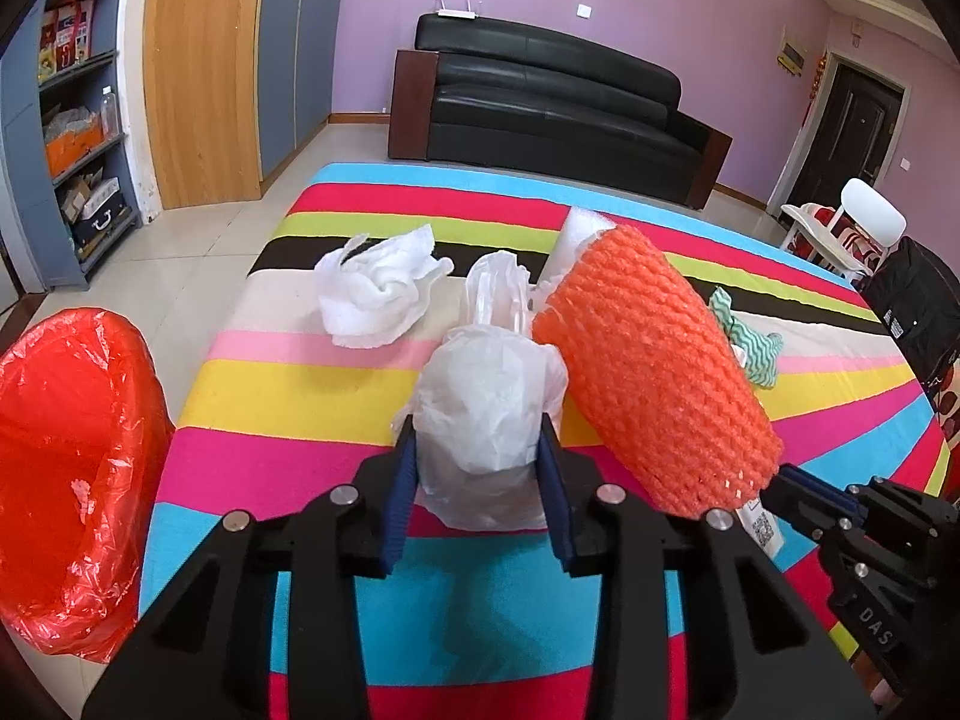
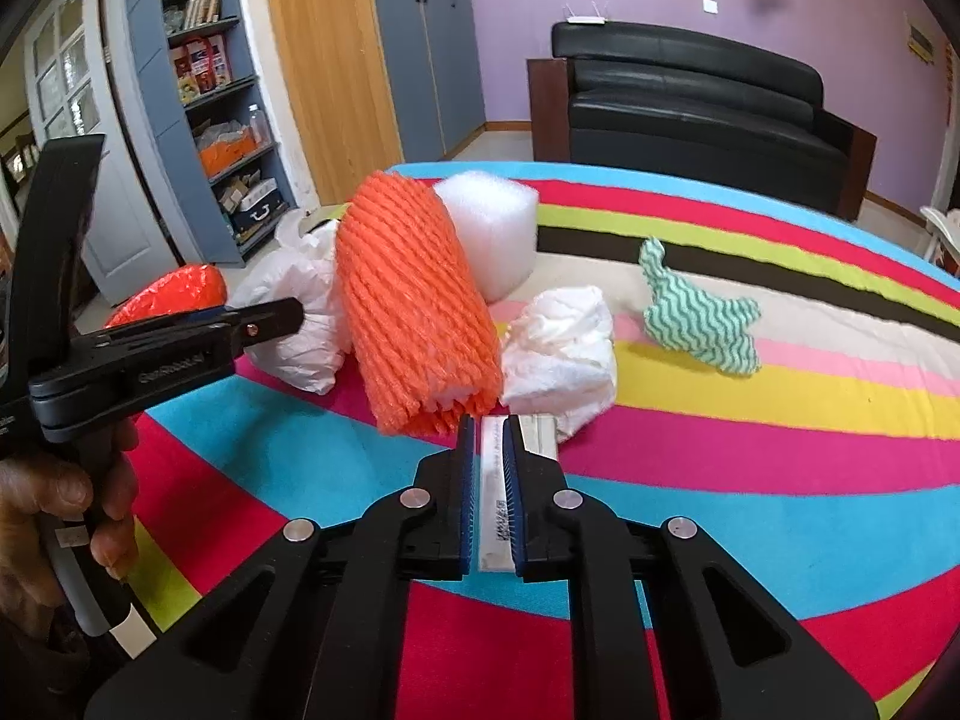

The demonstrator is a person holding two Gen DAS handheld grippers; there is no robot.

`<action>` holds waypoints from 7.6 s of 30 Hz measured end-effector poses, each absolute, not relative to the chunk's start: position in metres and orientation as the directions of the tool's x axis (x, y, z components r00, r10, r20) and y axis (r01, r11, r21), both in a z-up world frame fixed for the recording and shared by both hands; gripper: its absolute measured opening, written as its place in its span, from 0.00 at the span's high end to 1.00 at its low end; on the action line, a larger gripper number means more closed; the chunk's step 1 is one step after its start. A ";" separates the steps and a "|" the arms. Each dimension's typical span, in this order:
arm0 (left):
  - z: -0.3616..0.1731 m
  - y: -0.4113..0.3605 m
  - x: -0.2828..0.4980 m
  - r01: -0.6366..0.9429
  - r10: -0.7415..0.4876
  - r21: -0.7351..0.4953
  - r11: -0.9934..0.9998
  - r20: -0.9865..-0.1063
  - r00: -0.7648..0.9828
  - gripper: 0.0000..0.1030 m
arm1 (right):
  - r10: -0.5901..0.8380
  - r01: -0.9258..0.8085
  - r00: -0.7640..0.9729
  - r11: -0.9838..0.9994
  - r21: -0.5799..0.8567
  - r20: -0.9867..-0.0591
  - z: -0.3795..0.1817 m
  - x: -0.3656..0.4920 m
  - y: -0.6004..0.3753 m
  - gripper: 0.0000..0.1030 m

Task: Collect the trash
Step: 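Grasp the white plastic bag with the left tool while the right tool grasps the small carton, then carry the plastic bag and carton over the red bin and open both tools, then move both open tools back over the trash on the rug, then grasp the orange foam net with the left tool while the right tool grasps the white tissue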

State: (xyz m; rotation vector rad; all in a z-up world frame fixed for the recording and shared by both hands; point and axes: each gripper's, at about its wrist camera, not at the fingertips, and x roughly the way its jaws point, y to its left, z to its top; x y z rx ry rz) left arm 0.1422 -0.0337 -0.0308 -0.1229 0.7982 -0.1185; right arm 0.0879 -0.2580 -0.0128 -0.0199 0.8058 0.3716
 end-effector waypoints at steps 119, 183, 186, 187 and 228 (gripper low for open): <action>0.072 0.221 0.004 -0.451 0.336 -0.113 0.885 -0.516 0.788 0.64 | 0.585 -0.652 0.609 0.754 0.081 -0.536 0.063 0.111 0.015 0.68; 0.018 0.025 0.092 -0.025 -0.066 -0.142 0.990 -0.598 0.799 0.50 | 0.338 -0.359 0.781 0.931 0.065 -0.525 0.058 0.119 -0.209 0.29; 0.009 0.013 0.098 0.009 -0.107 -0.159 0.987 -0.621 0.776 0.50 | 0.317 -0.334 0.790 0.940 0.067 -0.525 0.057 0.119 -0.223 0.29; 0.007 0.008 0.097 0.015 -0.115 -0.163 0.986 -0.625 0.772 0.50 | 0.311 -0.325 0.793 0.943 0.067 -0.524 0.057 0.120 -0.228 0.29; -0.026 -0.069 0.147 0.069 -0.106 -0.081 0.994 -0.724 0.682 0.85 | 0.240 -0.262 0.738 0.963 0.059 -0.631 0.011 0.134 -0.268 0.27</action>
